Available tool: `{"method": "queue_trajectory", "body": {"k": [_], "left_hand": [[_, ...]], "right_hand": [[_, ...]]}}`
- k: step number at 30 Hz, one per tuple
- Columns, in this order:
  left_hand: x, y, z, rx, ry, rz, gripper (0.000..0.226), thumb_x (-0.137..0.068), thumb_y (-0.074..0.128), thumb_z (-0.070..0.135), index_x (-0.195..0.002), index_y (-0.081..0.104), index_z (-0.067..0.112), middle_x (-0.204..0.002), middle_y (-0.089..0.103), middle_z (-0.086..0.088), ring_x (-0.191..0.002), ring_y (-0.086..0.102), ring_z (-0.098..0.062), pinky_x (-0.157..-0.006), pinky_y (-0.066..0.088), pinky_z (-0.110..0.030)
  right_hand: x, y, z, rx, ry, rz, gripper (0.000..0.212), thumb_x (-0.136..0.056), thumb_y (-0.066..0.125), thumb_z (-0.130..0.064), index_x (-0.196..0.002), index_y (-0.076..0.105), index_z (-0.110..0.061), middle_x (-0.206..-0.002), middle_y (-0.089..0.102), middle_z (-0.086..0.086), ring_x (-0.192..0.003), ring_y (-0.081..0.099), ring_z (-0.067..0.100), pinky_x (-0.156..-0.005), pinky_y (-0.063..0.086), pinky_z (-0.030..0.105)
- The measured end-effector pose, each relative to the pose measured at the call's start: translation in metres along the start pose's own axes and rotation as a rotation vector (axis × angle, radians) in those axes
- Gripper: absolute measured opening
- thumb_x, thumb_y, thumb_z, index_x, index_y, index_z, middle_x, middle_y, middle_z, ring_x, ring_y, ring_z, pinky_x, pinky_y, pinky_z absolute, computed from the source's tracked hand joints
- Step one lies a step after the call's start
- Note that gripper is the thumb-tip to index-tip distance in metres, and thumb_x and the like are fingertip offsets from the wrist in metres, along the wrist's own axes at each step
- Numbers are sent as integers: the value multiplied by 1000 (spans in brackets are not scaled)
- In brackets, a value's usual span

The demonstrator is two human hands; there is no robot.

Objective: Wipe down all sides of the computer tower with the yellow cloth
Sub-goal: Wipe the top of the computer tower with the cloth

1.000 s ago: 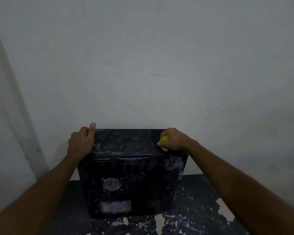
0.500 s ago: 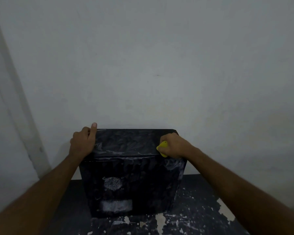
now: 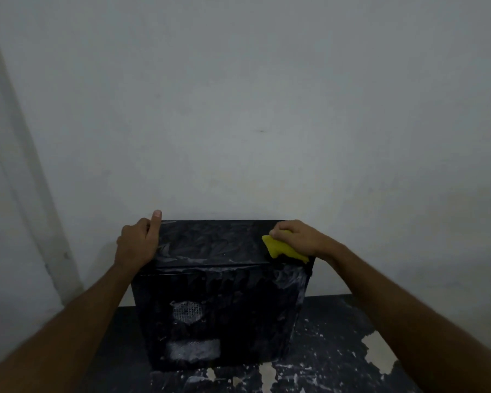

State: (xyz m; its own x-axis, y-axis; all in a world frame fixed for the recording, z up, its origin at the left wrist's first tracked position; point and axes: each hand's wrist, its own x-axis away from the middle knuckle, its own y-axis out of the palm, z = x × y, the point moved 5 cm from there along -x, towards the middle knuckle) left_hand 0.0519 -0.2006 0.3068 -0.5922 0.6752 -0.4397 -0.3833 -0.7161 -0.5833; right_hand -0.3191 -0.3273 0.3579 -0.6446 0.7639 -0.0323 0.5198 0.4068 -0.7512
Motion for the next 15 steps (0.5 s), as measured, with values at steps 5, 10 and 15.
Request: {"method": "queue_trajectory", "body": {"k": [5, 10, 15], "left_hand": [[-4, 1, -7, -21, 2, 10, 87, -95, 21, 82, -61, 50, 7, -64, 60, -12, -63, 59, -29, -72, 54, -43], [-6, 3, -10, -4, 12, 12, 92, -92, 19, 87, -60, 54, 7, -62, 62, -10, -62, 61, -28, -71, 56, -44], [-7, 3, -10, -10, 5, -3, 105, -87, 15, 91, -75, 69, 1, -71, 68, -11, -67, 63, -24, -74, 56, -41]], "right_hand": [[1, -3, 2, -170, -8, -72, 16, -98, 66, -18, -113, 64, -22, -111, 65, 0, -92, 63, 15, -73, 52, 23], [-7, -2, 12, 87, -49, -144, 40, -96, 68, -13, -131, 59, -30, -126, 57, -7, -110, 57, 14, -89, 45, 26], [-15, -4, 10, 403, -21, -158, 33, -95, 69, -23, -128, 66, -28, -130, 48, -6, -122, 49, 18, -102, 44, 36]]}}
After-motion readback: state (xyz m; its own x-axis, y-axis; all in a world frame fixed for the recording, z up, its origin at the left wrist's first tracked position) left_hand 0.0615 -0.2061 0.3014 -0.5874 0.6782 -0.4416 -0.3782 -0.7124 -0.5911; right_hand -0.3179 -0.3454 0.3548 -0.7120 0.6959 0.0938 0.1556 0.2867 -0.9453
